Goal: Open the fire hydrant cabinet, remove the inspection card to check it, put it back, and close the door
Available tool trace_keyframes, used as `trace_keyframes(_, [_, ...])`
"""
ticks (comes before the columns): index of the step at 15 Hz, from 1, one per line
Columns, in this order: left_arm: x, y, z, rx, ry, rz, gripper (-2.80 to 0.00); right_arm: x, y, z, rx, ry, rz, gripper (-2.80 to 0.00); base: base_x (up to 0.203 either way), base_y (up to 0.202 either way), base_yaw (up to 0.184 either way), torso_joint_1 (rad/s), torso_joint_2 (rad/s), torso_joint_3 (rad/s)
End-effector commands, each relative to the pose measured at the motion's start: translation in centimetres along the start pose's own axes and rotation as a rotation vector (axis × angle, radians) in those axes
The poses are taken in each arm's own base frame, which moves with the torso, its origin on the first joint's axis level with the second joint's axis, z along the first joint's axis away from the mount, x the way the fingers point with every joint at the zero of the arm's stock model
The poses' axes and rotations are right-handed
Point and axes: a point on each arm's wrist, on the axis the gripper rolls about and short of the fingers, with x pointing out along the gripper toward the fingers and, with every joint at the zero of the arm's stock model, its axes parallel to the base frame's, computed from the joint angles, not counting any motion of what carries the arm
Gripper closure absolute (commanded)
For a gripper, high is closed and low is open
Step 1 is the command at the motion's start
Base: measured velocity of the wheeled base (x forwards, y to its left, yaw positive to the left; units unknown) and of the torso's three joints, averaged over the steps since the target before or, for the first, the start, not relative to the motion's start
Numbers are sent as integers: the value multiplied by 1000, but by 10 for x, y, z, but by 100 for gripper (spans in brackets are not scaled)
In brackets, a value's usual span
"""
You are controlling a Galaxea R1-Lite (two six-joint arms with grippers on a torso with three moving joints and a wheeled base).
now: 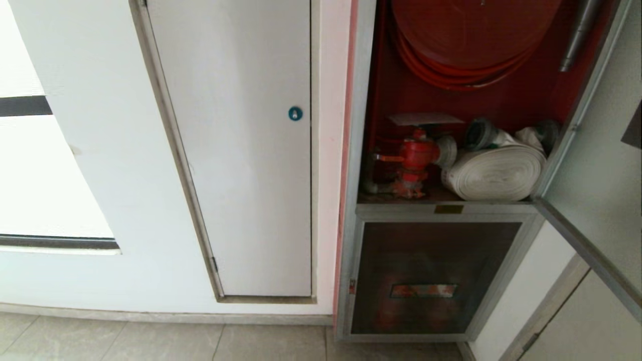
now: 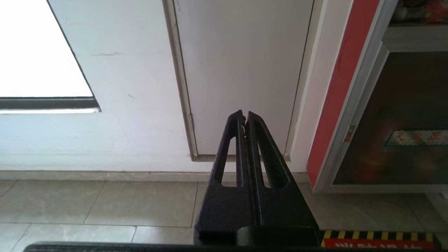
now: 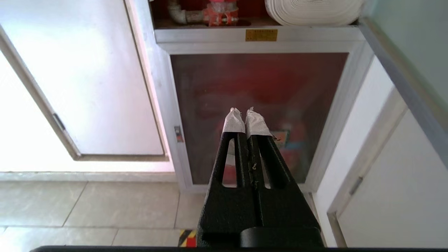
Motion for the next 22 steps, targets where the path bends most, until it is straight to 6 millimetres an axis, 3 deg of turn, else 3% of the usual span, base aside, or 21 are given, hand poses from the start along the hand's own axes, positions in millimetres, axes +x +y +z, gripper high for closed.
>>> trace_keyframes(1, [1, 0, -2, 0, 7, 0, 0, 0, 0, 0, 0, -2, 0, 0, -196, 0, 2, 2, 3, -2])
trace_keyframes(4, [1, 0, -2, 0, 7, 0, 0, 0, 0, 0, 0, -3, 0, 0, -159, 0, 0, -2, 2, 4])
trace_keyframes(22, [1, 0, -2, 0, 7, 0, 0, 0, 0, 0, -9, -3, 12, 0, 0, 0, 0, 0, 0, 0])
